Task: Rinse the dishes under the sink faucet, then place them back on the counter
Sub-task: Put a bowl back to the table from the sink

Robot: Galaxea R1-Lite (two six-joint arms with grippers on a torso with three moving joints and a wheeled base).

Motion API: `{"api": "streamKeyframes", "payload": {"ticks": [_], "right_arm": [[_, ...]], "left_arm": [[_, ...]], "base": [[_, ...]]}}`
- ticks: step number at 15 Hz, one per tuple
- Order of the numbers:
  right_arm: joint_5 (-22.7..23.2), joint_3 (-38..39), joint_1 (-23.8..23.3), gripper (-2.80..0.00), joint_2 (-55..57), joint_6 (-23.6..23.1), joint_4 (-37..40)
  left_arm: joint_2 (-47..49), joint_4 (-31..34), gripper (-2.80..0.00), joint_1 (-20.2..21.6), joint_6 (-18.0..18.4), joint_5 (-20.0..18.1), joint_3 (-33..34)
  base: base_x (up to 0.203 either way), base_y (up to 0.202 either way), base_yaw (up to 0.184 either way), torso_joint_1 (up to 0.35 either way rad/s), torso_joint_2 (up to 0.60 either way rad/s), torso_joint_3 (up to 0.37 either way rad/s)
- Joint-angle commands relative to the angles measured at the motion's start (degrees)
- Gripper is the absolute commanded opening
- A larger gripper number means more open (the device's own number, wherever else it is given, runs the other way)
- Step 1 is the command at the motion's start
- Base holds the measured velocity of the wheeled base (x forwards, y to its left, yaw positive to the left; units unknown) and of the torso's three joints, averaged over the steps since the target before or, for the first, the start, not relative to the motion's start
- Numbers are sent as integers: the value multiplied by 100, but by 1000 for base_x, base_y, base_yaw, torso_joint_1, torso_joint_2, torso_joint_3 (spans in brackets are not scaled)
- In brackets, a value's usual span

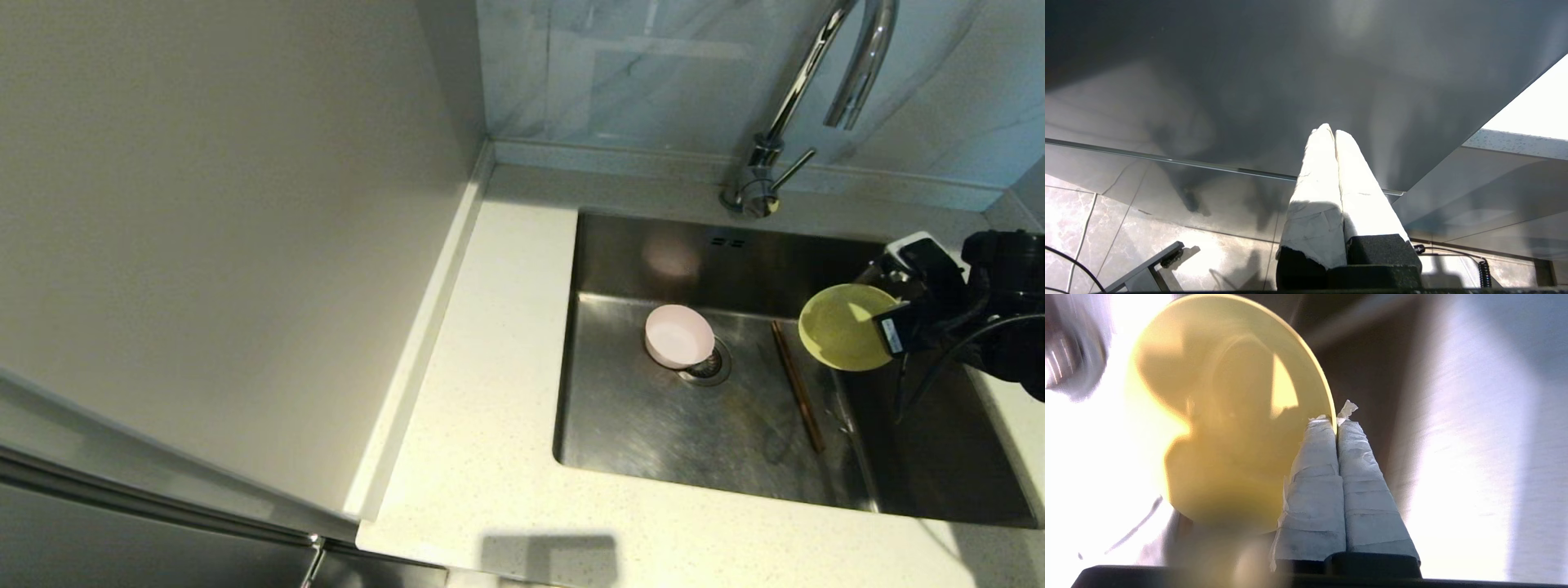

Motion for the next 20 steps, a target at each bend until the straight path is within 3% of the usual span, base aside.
{"api": "streamKeyframes", "payload": {"ticks": [1,10,15,20], "right_arm": [[11,86,7,-280,-483,149,-424],[89,497,-3,-280,-1031,261,-3377],[19,683,-39,-280,-1143,859,-5110],[23,1301,-195,-280,-1233,1108,-5585]], "left_arm": [[-18,-2,-280,0,-3,3,0],[-18,-2,-280,0,-3,3,0],[-18,-2,-280,0,-3,3,0],[-18,-2,-280,0,-3,3,0]], "base": [[0,0,0,0,0,0],[0,0,0,0,0,0],[0,0,0,0,0,0],[0,0,0,0,0,0]]}}
